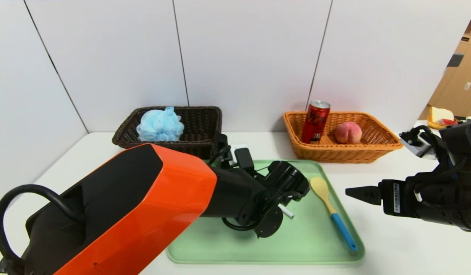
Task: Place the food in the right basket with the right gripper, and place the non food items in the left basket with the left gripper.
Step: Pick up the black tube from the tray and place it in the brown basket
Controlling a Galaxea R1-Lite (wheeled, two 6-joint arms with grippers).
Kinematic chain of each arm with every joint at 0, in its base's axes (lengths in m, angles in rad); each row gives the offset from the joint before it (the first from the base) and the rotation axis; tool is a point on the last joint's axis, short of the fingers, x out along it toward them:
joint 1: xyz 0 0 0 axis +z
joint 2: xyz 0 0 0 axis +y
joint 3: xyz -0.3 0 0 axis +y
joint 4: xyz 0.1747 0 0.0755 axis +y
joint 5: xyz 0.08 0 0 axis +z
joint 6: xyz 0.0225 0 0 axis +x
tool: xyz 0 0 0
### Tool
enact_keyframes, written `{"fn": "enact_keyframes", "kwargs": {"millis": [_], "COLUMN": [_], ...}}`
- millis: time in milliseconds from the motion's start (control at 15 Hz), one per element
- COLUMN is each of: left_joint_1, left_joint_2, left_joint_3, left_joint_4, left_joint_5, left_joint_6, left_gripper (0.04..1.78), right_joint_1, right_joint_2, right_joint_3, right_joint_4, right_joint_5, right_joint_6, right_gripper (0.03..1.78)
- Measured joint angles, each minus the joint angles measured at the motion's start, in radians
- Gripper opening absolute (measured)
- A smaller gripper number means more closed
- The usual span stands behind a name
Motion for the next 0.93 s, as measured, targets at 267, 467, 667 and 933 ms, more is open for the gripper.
{"fn": "enact_keyframes", "kwargs": {"millis": [267, 467, 667, 933], "left_joint_1": [0.007, 0.007, 0.013, 0.031], "left_joint_2": [0.001, 0.008, 0.014, 0.026], "left_joint_3": [-0.025, -0.034, -0.035, -0.063], "left_joint_4": [-0.001, -0.002, -0.001, -0.001], "left_joint_5": [-0.008, -0.014, -0.02, -0.022], "left_joint_6": [0.028, 0.035, 0.04, 0.06], "left_gripper": [1.69, 1.69, 1.69, 1.69], "right_joint_1": [0.003, 0.003, 0.003, 0.003], "right_joint_2": [0.0, 0.0, 0.0, 0.0], "right_joint_3": [0.0, 0.0, 0.0, 0.001], "right_joint_4": [0.0, 0.001, 0.001, 0.001], "right_joint_5": [0.0, -0.001, -0.001, 0.0], "right_joint_6": [0.0, 0.0, 0.0, 0.0], "right_gripper": [1.7, 1.7, 1.7, 1.7]}}
